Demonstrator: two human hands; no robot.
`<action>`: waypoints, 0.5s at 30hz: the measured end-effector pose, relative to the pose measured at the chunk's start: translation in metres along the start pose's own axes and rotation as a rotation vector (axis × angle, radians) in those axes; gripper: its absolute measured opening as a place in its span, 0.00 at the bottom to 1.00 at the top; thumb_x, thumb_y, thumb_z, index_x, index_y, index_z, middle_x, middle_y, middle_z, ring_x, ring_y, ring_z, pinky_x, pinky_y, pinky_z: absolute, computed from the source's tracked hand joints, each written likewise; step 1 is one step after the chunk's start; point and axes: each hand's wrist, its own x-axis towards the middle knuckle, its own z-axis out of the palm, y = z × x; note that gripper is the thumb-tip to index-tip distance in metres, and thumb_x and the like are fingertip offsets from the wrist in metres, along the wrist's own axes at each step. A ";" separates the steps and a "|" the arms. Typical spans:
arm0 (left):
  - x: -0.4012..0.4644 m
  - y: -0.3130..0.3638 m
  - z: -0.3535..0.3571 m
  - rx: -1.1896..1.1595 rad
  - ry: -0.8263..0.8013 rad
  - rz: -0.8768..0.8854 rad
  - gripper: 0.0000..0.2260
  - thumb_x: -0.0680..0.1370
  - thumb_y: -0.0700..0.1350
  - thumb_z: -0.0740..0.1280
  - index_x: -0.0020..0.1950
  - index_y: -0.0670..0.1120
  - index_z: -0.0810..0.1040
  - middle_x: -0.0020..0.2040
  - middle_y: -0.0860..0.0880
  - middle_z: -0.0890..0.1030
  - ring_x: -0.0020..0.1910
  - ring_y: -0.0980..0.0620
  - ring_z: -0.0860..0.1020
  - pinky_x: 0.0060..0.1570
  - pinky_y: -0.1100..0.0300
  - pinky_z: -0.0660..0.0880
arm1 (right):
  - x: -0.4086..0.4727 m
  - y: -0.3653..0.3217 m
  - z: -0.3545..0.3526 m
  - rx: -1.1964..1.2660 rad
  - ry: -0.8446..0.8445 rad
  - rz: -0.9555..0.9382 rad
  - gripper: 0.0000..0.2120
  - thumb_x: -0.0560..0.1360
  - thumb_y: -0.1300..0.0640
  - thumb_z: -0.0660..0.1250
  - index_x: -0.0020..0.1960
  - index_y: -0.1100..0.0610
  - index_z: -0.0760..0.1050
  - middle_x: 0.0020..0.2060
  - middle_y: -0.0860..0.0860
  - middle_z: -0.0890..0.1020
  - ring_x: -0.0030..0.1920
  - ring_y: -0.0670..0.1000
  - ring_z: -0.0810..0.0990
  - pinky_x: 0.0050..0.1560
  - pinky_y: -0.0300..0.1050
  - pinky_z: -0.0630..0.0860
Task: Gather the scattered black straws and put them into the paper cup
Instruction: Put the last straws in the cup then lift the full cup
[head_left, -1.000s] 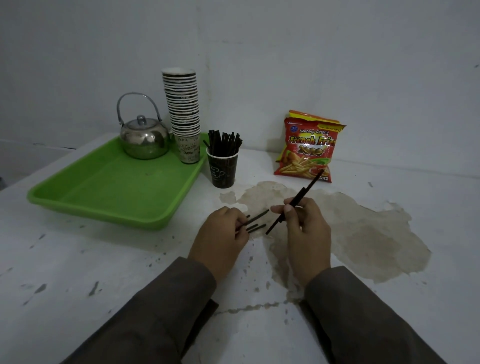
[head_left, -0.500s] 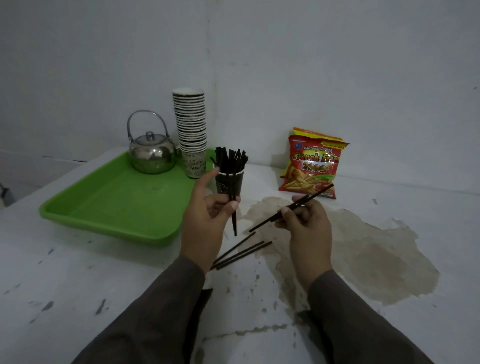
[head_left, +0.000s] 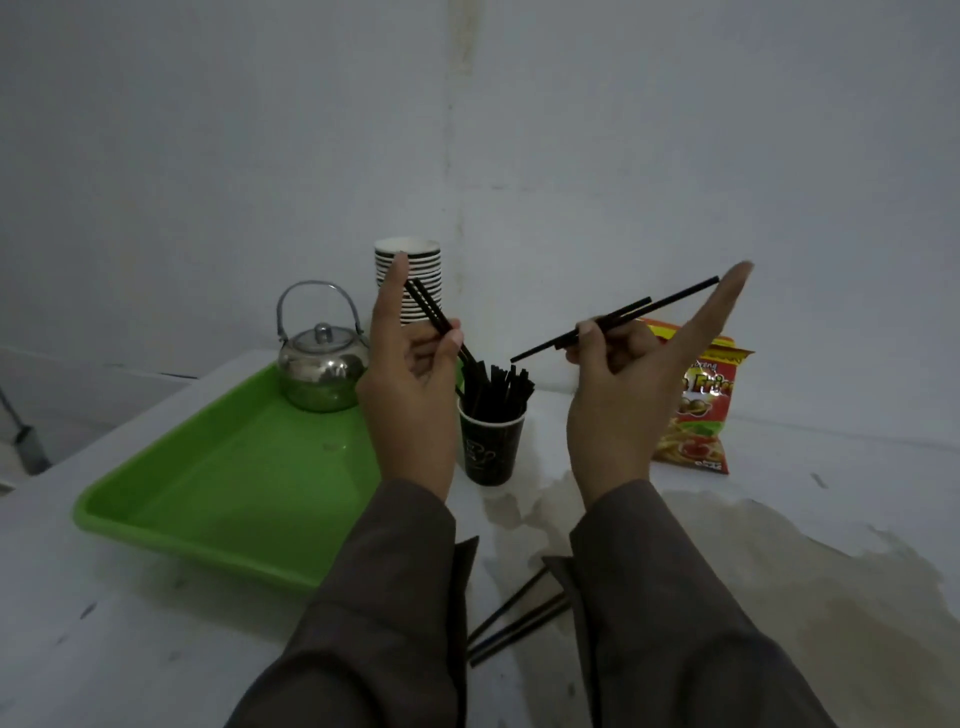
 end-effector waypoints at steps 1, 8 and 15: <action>0.003 -0.004 0.001 0.014 -0.004 0.013 0.30 0.73 0.38 0.68 0.65 0.66 0.63 0.41 0.53 0.79 0.41 0.59 0.79 0.48 0.65 0.76 | 0.005 0.002 0.004 -0.030 0.001 -0.034 0.43 0.73 0.63 0.66 0.73 0.43 0.39 0.34 0.49 0.79 0.36 0.47 0.80 0.43 0.35 0.77; 0.006 -0.030 0.000 0.100 -0.088 -0.004 0.28 0.74 0.37 0.67 0.66 0.63 0.64 0.42 0.53 0.80 0.42 0.59 0.79 0.48 0.64 0.77 | 0.007 0.030 0.013 -0.144 -0.086 -0.153 0.42 0.73 0.63 0.66 0.73 0.41 0.42 0.35 0.51 0.79 0.37 0.45 0.80 0.41 0.29 0.75; -0.007 -0.034 0.008 0.138 -0.172 0.009 0.28 0.74 0.36 0.67 0.64 0.64 0.65 0.42 0.55 0.81 0.42 0.61 0.80 0.46 0.71 0.75 | -0.003 0.051 0.008 -0.237 -0.256 -0.172 0.41 0.73 0.64 0.66 0.70 0.35 0.45 0.36 0.48 0.79 0.38 0.41 0.80 0.42 0.25 0.73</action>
